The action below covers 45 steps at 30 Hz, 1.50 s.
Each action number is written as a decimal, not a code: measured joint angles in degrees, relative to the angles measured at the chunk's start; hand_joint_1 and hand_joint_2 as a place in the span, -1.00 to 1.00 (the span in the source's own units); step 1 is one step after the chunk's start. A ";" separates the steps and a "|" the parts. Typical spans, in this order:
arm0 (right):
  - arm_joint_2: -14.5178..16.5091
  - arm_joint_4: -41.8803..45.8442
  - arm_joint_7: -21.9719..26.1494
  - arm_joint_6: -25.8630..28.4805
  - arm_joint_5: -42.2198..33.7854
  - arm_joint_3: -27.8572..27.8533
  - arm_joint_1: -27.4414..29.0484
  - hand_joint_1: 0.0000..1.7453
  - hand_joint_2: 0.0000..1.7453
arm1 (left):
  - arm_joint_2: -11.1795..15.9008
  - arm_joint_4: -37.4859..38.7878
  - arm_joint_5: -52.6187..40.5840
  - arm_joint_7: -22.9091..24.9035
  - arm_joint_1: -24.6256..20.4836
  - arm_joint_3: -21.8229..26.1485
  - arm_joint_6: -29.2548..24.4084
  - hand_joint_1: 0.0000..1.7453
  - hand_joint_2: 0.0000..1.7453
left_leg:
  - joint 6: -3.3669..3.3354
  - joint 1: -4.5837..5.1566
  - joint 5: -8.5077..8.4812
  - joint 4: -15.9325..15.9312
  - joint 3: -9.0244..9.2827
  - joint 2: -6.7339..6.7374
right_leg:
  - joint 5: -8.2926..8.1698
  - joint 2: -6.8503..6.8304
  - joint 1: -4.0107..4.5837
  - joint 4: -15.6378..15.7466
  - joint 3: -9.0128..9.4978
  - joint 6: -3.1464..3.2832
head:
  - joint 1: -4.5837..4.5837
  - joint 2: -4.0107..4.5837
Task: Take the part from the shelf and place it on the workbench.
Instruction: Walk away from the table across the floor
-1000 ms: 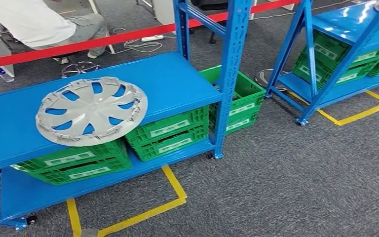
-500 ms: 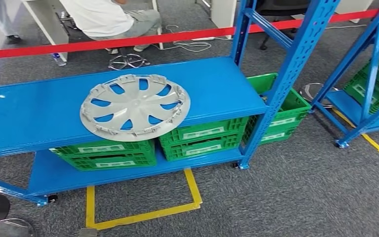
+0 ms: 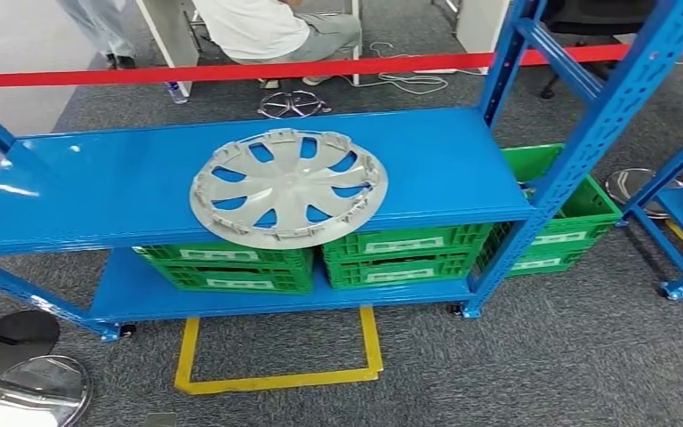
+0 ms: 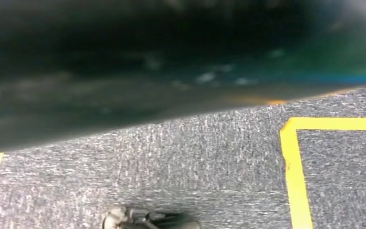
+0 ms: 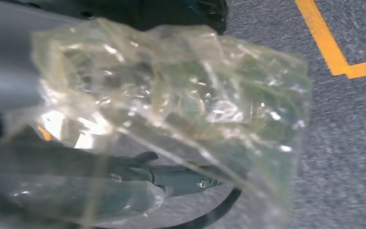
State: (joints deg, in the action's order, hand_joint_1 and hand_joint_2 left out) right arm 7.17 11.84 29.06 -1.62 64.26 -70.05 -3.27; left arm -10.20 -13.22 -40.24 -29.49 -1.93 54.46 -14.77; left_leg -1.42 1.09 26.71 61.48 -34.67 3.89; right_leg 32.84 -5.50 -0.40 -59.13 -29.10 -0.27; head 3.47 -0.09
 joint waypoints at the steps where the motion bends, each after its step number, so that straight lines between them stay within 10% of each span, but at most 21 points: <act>1: 0.02 -0.01 0.02 -0.02 0.00 0.00 -0.02 -1.00 -1.00 | 0.03 0.00 -0.01 0.00 -0.11 0.00 -0.02 -1.00 -1.00 | -0.35 0.27 0.21 -1.17 0.55 0.62 | 0.20 -0.71 0.12 0.12 0.10 -0.19 | -0.05 0.00; 3: 0.02 -0.01 0.03 -0.04 0.00 -0.01 -0.23 -1.00 -1.00 | 0.04 0.00 -0.02 0.00 -0.07 0.00 -0.05 -1.00 -1.00 | -0.45 0.19 0.50 -2.16 0.92 -0.40 | 0.46 -1.91 0.25 0.50 0.78 -0.61 | -0.08 0.00; 5: -0.01 0.00 0.06 -0.05 0.00 -0.01 -0.54 -1.00 -1.00 | 0.01 0.00 -0.01 0.00 0.22 0.01 -0.07 -1.00 -1.00 | -0.54 -0.26 0.05 -3.28 1.54 -1.75 | 1.34 0.29 0.15 -0.50 0.84 -1.04 | -0.25 0.00; 7: -0.04 0.01 0.09 -0.09 0.00 0.00 -0.50 -1.00 -1.00 | -0.06 0.00 -0.01 0.00 0.13 0.02 -0.05 -1.00 -1.00 | -0.67 -0.62 -0.23 -3.91 1.98 -3.09 | 3.82 4.06 -0.05 -5.86 -1.94 -1.42 | -0.49 0.00; 10: -0.05 0.01 0.09 -0.13 -0.04 0.00 -0.08 -1.00 -1.00 | -0.21 0.00 -0.07 0.00 -0.05 0.03 -0.01 -1.00 -1.00 | -0.83 -0.71 0.01 -3.92 2.18 -5.14 | 5.80 5.39 -0.25 -15.07 -8.15 -1.93 | -0.55 0.00; 15: -0.28 -0.01 -0.20 -0.22 -0.75 -0.05 -0.21 -1.00 -1.00 | -0.37 0.00 -0.23 0.07 0.18 0.07 -0.01 -1.00 -1.00 | 0.43 -0.78 1.48 -3.03 3.16 -6.69 | -3.59 6.00 -0.66 -2.36 -4.80 -2.14 | -0.74 0.00; 20: -0.28 0.01 -0.25 -0.29 -0.98 -0.22 -0.25 -1.00 -1.00 | -0.29 0.00 -0.34 0.10 0.09 0.07 -0.04 -1.00 -1.00 | 1.47 -0.71 2.68 -1.60 2.62 -6.40 | -3.42 6.21 -0.73 -0.79 -3.75 -0.16 | -0.36 0.00; 24: -0.28 0.03 -0.27 -0.30 -1.06 -0.34 -0.19 -1.00 -1.00 | -0.25 0.00 -0.33 0.27 -0.05 0.07 0.07 -1.00 -1.00 | 2.61 -1.13 8.62 10.65 -3.37 -4.56 | -3.16 5.33 -0.82 -0.70 -3.58 0.56 | -0.04 0.00; 26: -0.28 0.03 -0.32 -0.30 -1.08 -0.40 -0.14 -1.00 -1.00 | -0.25 0.00 -0.33 0.36 0.08 0.07 0.19 -1.00 -1.00 | 2.59 -1.22 8.20 13.15 -4.88 -4.41 | -3.04 5.06 -0.79 -0.71 -3.46 0.62 | -0.03 0.00; 30: -0.18 0.00 -0.33 -0.31 -1.09 -0.51 -0.29 -1.00 -1.00 | -0.11 0.00 -0.30 0.38 0.07 0.09 0.27 -1.00 -1.00 | 0.94 -0.70 1.13 0.54 0.82 -3.91 | -2.75 4.95 -0.62 -0.67 -2.94 0.34 | -0.06 0.00; 35: -0.09 -0.02 -0.34 -0.31 -1.14 -0.62 -0.39 -1.00 -1.00 | 0.01 0.00 -0.28 0.43 0.06 0.10 0.31 -1.00 -1.00 | 0.11 -0.65 0.66 -3.68 2.47 -3.80 | -2.50 4.67 -0.51 -0.39 -3.07 -1.07 | -0.02 0.00; 39: -0.09 -0.02 -0.37 -0.30 -1.13 -0.76 -0.39 -1.00 -1.00 | -0.05 0.00 -0.26 0.44 -0.04 0.16 0.35 -1.00 -1.00 | -0.49 -0.81 0.35 -4.58 3.07 -3.91 | 3.07 5.27 -0.47 -11.52 -8.49 -1.60 | -0.32 0.00; 40: -0.09 -0.02 -0.39 -0.30 -1.12 -0.79 -0.33 -1.00 -1.00 | -0.09 0.00 -0.26 0.45 -0.02 0.17 0.37 -1.00 -0.50 | -0.54 -0.73 0.42 -4.57 3.11 -3.96 | 3.69 5.29 -0.48 -14.07 -9.91 -1.69 | -0.30 0.00; 43: -0.10 -0.01 -0.41 -0.21 -1.13 -0.83 -0.22 -1.00 0.50 | -0.18 0.00 -0.26 0.51 0.02 0.19 0.42 -1.00 1.00 | -0.38 -0.63 0.71 -4.54 3.55 -4.26 | -0.44 5.29 -0.49 -9.88 -8.33 -1.71 | -0.31 0.00; 44: -0.10 0.00 -0.42 -0.14 -1.13 -0.83 -0.23 -1.00 1.00 | -0.19 0.00 -0.28 0.57 0.01 0.20 0.45 -1.00 1.00 | -0.19 -0.60 0.88 -4.51 3.76 -4.34 | -2.19 5.34 -0.49 -5.93 -6.37 -1.58 | -0.32 0.00; 45: -0.11 0.01 -0.43 -0.06 -1.14 -0.74 -0.24 -1.00 1.00 | -0.16 0.00 -0.31 0.75 -0.03 0.14 0.50 -1.00 1.00 | 0.07 -0.50 1.07 -4.37 3.90 -4.42 | -3.37 5.43 -0.47 -2.49 -4.52 -1.38 | -0.29 0.00</act>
State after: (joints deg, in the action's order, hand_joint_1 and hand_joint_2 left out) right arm 7.06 11.85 28.64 -1.68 63.12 -70.79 -3.51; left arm -10.36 -13.22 -40.55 -28.73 -1.95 54.60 -14.27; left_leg -1.36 0.59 27.78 57.11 -30.77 -0.53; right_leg 29.47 -0.07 -0.88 -61.62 -33.62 -1.64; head 3.17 -0.09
